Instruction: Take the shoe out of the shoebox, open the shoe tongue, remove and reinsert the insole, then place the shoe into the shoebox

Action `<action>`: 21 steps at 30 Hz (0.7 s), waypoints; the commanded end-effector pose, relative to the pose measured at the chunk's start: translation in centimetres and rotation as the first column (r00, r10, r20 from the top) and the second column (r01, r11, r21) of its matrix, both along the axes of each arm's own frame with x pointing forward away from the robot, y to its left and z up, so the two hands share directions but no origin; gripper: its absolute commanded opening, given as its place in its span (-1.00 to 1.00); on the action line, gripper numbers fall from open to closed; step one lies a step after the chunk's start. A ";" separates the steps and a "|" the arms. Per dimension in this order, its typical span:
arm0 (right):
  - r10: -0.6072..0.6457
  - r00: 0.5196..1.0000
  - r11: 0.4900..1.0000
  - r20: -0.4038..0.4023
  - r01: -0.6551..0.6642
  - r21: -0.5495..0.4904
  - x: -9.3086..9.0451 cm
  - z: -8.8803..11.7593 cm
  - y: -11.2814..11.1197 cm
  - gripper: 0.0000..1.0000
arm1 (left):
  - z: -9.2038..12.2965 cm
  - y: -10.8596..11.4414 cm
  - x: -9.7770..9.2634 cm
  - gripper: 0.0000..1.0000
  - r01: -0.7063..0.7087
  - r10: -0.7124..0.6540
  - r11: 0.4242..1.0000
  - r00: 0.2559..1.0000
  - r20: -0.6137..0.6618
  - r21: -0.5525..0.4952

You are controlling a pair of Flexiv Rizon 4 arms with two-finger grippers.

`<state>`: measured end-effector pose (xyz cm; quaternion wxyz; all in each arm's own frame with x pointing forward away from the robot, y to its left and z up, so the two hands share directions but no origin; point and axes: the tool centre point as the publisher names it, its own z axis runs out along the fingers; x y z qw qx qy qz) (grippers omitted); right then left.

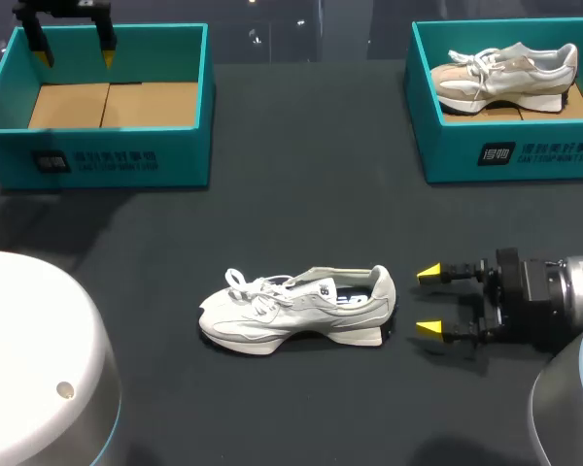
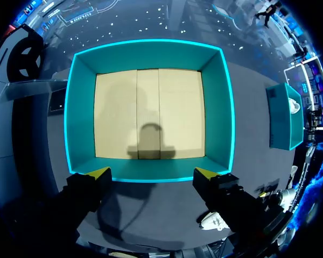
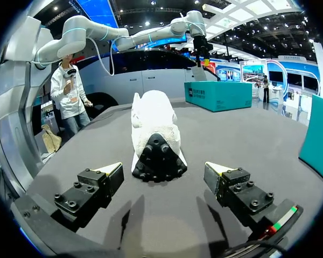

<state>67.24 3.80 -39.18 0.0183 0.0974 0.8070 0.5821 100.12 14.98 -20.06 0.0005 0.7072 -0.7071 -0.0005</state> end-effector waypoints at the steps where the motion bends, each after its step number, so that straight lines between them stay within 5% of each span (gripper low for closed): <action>1: 0.000 1.000 1.000 -0.002 0.000 -0.002 -0.2 -0.3 1.0 1.00 | 0.0 0.0 0.0 1.00 0.000 0.000 1.000 1.000 0.000 0.000; 21: 0.034 0.999 0.999 -0.006 -0.034 0.004 0.1 -1.1 5.1 1.00 | 0.0 0.0 0.0 1.00 0.000 0.000 1.000 1.000 0.000 0.000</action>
